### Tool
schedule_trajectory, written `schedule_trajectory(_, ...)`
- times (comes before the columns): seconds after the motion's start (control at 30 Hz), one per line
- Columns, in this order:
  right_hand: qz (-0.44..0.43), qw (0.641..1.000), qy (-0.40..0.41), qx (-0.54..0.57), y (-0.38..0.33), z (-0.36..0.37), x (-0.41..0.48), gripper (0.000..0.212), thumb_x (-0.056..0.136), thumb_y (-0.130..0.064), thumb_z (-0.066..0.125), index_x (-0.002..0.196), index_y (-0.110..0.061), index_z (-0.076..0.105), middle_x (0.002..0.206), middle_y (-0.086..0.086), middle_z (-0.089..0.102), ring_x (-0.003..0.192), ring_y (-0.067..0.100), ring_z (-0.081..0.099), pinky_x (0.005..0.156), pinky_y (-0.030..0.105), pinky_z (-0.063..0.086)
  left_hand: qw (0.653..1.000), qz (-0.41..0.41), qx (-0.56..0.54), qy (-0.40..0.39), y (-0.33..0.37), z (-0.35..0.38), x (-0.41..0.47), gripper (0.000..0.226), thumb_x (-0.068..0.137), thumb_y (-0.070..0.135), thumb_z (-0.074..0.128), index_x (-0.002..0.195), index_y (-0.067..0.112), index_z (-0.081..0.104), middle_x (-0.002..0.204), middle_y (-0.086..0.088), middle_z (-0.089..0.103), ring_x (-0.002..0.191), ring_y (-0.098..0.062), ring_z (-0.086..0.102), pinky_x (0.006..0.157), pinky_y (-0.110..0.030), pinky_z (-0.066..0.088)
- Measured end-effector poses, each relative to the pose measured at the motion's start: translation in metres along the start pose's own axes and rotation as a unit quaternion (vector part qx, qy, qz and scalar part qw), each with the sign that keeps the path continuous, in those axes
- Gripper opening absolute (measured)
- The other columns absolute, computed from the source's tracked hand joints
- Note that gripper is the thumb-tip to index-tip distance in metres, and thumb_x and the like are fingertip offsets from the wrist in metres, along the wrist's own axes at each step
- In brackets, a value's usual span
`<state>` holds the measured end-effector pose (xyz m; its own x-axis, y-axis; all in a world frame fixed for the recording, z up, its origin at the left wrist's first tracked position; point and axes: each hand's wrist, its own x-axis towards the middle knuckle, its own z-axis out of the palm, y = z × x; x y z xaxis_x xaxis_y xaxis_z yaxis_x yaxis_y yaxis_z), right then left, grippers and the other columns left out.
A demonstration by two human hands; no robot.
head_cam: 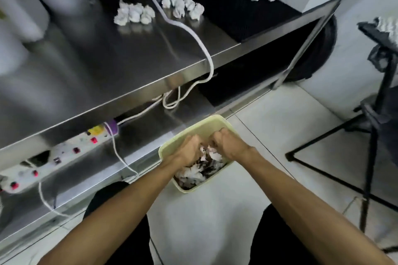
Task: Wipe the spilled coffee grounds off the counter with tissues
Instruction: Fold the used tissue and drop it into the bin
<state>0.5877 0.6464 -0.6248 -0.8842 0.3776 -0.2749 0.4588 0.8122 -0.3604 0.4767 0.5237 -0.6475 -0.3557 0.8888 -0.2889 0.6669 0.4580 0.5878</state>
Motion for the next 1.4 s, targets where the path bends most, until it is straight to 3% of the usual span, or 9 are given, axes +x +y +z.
schedule_trajectory(0.13,0.009,0.998,0.013,-0.053,0.013,0.02,0.008,0.016,0.089,-0.012,0.056,0.101,-0.008,0.066,0.099,0.012,0.062,0.09,0.029,0.059,0.082,0.04,0.051,0.997,0.01,0.061,-0.04,-0.02,0.021,0.014,0.032,0.079,0.003,0.063,0.108,0.017,0.069,0.107,-0.005,0.065,0.105,-0.023,0.057,0.084,-0.026,0.042)
schedule_trajectory(0.27,0.019,0.998,0.03,-0.051,0.012,0.024,0.012,0.005,0.087,-0.019,0.063,0.088,-0.017,0.067,0.089,0.005,0.067,0.082,0.024,0.061,0.075,0.035,0.052,0.998,0.016,0.05,-0.018,-0.021,0.017,0.009,0.021,0.083,0.02,0.074,0.104,0.017,0.071,0.105,-0.001,0.063,0.088,-0.012,0.052,0.078,-0.019,0.038)
schedule_trajectory(0.37,0.023,0.998,0.041,-0.041,0.009,0.024,0.013,0.011,0.087,-0.022,0.062,0.077,-0.019,0.065,0.075,0.002,0.065,0.071,0.022,0.059,0.067,0.032,0.05,0.998,0.026,0.057,0.005,-0.023,0.015,0.009,0.014,0.092,0.025,0.062,0.093,0.018,0.074,0.09,0.001,0.071,0.071,-0.012,0.057,0.071,-0.025,0.046)
schedule_trajectory(0.5,0.024,0.996,0.076,-0.041,0.008,0.027,0.011,0.018,0.089,-0.033,0.064,0.089,-0.017,0.072,0.084,0.003,0.069,0.078,0.023,0.062,0.073,0.035,0.055,0.996,0.03,0.074,0.046,-0.022,0.014,0.006,0.022,0.091,0.014,0.05,0.105,0.023,0.065,0.102,0.002,0.063,0.093,-0.017,0.059,0.086,-0.033,0.052)
schedule_trajectory(0.57,0.031,0.997,0.069,-0.018,0.002,0.021,0.007,0.015,0.088,-0.031,0.065,0.087,-0.016,0.069,0.083,0.002,0.069,0.077,0.022,0.062,0.074,0.036,0.055,0.996,0.006,0.056,0.075,-0.01,0.006,-0.002,0.009,0.095,0.024,0.052,0.096,0.02,0.059,0.094,0.003,0.061,0.084,-0.014,0.058,0.08,-0.031,0.053)
schedule_trajectory(0.63,0.039,0.996,0.075,0.006,-0.01,0.004,-0.002,0.011,0.089,-0.02,0.06,0.083,-0.013,0.065,0.078,0.004,0.066,0.07,0.022,0.06,0.07,0.037,0.056,0.995,-0.03,0.027,0.088,0.011,-0.007,-0.013,0.017,0.1,0.031,0.044,0.092,0.02,0.054,0.082,0.002,0.059,0.07,-0.015,0.057,0.068,-0.033,0.052)
schedule_trajectory(0.83,0.058,0.988,0.122,0.079,-0.071,-0.09,-0.047,0.017,0.096,-0.018,0.045,0.089,-0.008,0.055,0.084,0.009,0.061,0.071,0.027,0.058,0.067,0.04,0.052,0.986,-0.07,0.041,0.149,0.095,-0.083,-0.064,0.024,0.104,0.035,0.024,0.088,0.024,0.038,0.077,0.002,0.054,0.064,-0.019,0.053,0.059,-0.034,0.043)
schedule_trajectory(1.2,0.036,0.956,0.264,0.123,-0.169,-0.336,-0.164,0.018,0.102,-0.03,0.042,0.093,-0.015,0.047,0.076,0.0,0.057,0.056,0.018,0.052,0.05,0.033,0.046,0.955,-0.015,0.005,0.298,0.3,-0.285,-0.164,0.02,0.104,0.027,0.033,0.09,0.02,0.045,0.074,0.007,0.051,0.058,-0.011,0.048,0.049,-0.021,0.032)
schedule_trajectory(1.4,-0.012,0.941,0.311,0.129,-0.196,-0.456,-0.201,0.025,0.1,-0.034,0.039,0.091,-0.013,0.049,0.076,0.0,0.057,0.056,0.017,0.051,0.051,0.023,0.033,0.941,0.011,-0.002,0.339,0.385,-0.373,-0.193,0.028,0.103,0.036,0.023,0.095,0.022,0.046,0.073,0.01,0.051,0.056,-0.014,0.047,0.053,-0.027,0.032)
